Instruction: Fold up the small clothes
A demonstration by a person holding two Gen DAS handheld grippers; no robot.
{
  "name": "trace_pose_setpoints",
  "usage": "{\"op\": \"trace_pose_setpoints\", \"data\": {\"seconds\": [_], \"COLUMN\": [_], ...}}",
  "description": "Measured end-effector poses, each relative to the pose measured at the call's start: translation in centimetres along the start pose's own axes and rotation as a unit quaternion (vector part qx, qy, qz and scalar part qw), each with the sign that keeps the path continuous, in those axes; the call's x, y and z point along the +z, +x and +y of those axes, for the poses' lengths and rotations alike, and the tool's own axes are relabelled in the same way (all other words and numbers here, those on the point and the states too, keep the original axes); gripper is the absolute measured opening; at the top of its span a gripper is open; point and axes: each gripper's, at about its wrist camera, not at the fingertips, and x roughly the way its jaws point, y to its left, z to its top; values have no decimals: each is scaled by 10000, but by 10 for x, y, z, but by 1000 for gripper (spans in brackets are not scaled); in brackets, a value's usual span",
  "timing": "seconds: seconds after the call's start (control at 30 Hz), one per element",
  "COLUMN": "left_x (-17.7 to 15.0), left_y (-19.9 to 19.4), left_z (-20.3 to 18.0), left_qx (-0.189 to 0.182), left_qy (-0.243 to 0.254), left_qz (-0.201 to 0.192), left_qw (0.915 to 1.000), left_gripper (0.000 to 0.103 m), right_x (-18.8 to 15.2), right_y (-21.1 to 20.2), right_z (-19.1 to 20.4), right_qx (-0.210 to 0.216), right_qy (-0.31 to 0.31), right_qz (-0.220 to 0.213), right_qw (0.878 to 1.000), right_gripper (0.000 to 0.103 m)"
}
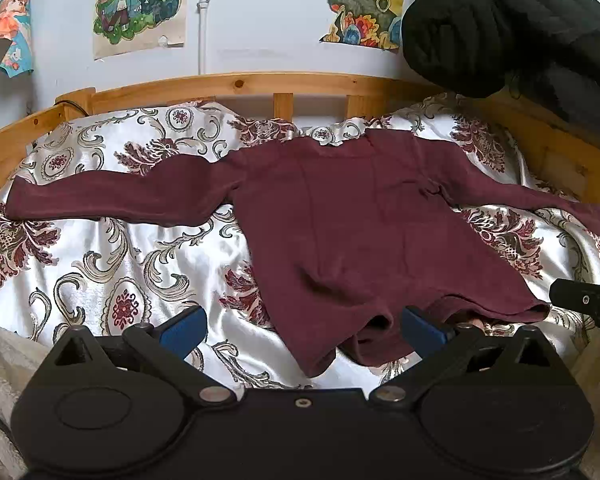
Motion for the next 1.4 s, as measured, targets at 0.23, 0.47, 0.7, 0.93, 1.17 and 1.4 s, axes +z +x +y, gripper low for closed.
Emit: {"op": "trace_pose_setpoints", "data": {"seconds": [0.23, 0.47, 0.7, 0.93, 1.17, 1.4], "left_x": [9, 36, 78, 112, 112, 107], "left_y": [11, 33, 74, 131, 192, 230], "left_z": [1, 7, 7, 8, 19, 43], "left_qx": [209, 194, 208, 258, 357, 451], "left_qy": [47, 44, 325, 457, 316, 68], "left_qz": [197, 289, 386, 296, 482, 826], "left_qw": [9996, 9994, 9985, 9982, 9977, 9955], "left_gripper": [102, 102, 102, 102, 102, 102], "right_x": [11, 33, 66, 95, 106, 102], "right_y": [9, 27, 54, 99, 144, 165], "right_z": [-4, -19, -45, -84, -136, -187], "right_qx": [-53, -288, -681, -1280, -1733, -2487], "right_qy": [162, 423, 654, 1251, 2156, 2536], "right_qz": [263, 573, 459, 372, -113, -874], "right_qw": [9995, 9970, 9945, 9831, 9609, 9307], "right_gripper": [103, 103, 103, 103, 103, 103]}}
